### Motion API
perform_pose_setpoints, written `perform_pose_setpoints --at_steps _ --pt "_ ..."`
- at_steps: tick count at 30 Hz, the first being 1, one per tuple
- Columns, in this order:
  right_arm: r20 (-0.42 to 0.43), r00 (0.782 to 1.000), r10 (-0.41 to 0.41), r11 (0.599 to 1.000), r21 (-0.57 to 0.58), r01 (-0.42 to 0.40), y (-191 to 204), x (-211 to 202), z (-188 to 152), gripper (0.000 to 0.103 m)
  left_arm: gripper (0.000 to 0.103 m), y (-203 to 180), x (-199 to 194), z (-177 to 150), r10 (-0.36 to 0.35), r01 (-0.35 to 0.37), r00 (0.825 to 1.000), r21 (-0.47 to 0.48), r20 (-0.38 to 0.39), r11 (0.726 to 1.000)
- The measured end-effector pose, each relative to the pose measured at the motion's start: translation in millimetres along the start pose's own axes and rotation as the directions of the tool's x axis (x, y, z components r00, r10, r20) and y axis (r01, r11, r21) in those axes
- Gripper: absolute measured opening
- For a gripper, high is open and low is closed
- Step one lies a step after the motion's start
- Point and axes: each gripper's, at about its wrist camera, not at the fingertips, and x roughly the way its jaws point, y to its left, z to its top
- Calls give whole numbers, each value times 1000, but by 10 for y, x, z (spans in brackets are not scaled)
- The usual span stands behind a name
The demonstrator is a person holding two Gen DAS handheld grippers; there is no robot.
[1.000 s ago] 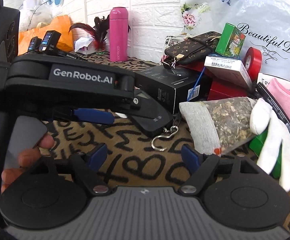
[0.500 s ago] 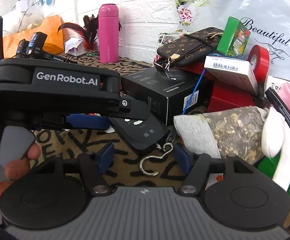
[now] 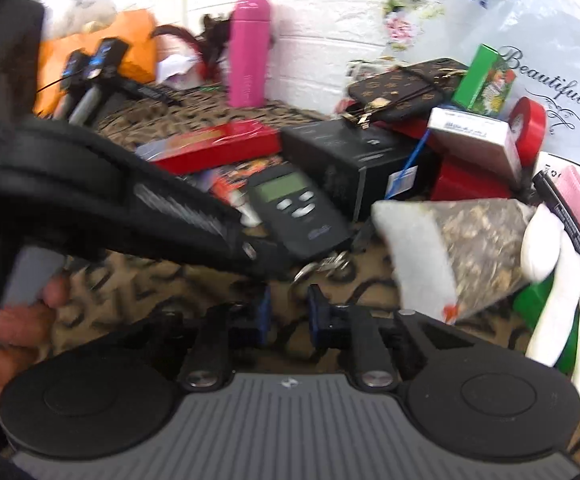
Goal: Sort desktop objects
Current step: 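Grasp the black digital luggage scale by its hook with the left gripper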
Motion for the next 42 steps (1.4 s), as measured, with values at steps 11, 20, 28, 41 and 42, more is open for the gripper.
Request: perform_pose_setpoints --at_steps 11,20,28,41,42 --pt "0 1000 -23 1000 13 23 54 -343 -199 0 54 21 -282 -84 42 -34 998 -124 57 992" --pt "-6 996 -93 993 -68 93 110 -203 -129 24 76 151 -265 -2 4 9 996 -156 85 988" --pt "23 994 -103 995 3 103 23 -48 -18 48 76 222 -104 198 -13 29 995 -165 97 986" --pt "33 992 -124 989 85 121 -130 41 59 0 36 358 67 377 37 -11 993 -224 112 974" --pt "27 993 -113 990 88 110 -145 22 51 0 35 351 49 369 37 -11 993 -228 109 974"
